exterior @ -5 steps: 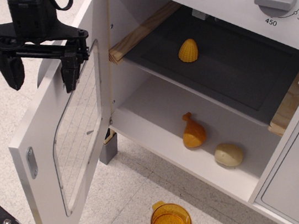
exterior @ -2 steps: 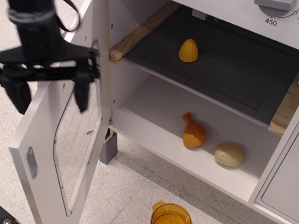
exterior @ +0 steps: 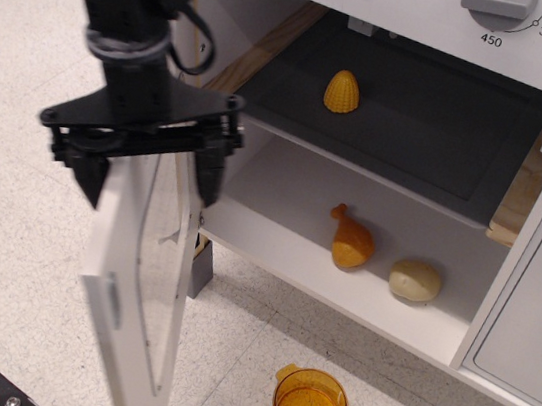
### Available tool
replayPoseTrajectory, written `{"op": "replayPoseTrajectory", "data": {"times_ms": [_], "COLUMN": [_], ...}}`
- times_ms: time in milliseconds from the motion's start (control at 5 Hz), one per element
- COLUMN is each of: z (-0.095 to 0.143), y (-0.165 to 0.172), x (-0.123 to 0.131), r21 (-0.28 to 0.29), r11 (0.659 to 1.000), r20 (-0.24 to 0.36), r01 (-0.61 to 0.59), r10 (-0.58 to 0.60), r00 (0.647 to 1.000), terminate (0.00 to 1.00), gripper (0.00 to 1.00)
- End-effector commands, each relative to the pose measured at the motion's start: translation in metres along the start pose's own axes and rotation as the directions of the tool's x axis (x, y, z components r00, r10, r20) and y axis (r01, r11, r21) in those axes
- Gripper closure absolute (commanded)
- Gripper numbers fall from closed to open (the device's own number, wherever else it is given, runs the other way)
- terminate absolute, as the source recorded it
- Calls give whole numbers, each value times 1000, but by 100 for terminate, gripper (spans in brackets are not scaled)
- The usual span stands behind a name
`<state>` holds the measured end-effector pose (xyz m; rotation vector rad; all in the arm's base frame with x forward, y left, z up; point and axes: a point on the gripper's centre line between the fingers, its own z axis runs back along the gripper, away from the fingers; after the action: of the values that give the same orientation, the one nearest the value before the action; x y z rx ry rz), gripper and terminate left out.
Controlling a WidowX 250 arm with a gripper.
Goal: Close oven
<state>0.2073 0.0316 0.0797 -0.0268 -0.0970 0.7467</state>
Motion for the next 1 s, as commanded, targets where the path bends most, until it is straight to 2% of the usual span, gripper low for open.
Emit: {"op": "replayPoseTrajectory", "data": {"times_ms": [0, 400, 600, 800], "z": [-3, -6, -1, 16], "y": [-53, -98, -108, -105], "x": [28, 40, 47, 45], "r21": [-30, -62, -72, -96], "r11": [992, 984, 977, 972], "r20": [72, 52, 17, 10], "r01": [-125, -166, -200, -213], "r10": [127, 170, 202, 215], "r00": [989, 984, 979, 976], "terminate": [0, 0, 0, 0], "gripper": [0, 0, 0, 0]}}
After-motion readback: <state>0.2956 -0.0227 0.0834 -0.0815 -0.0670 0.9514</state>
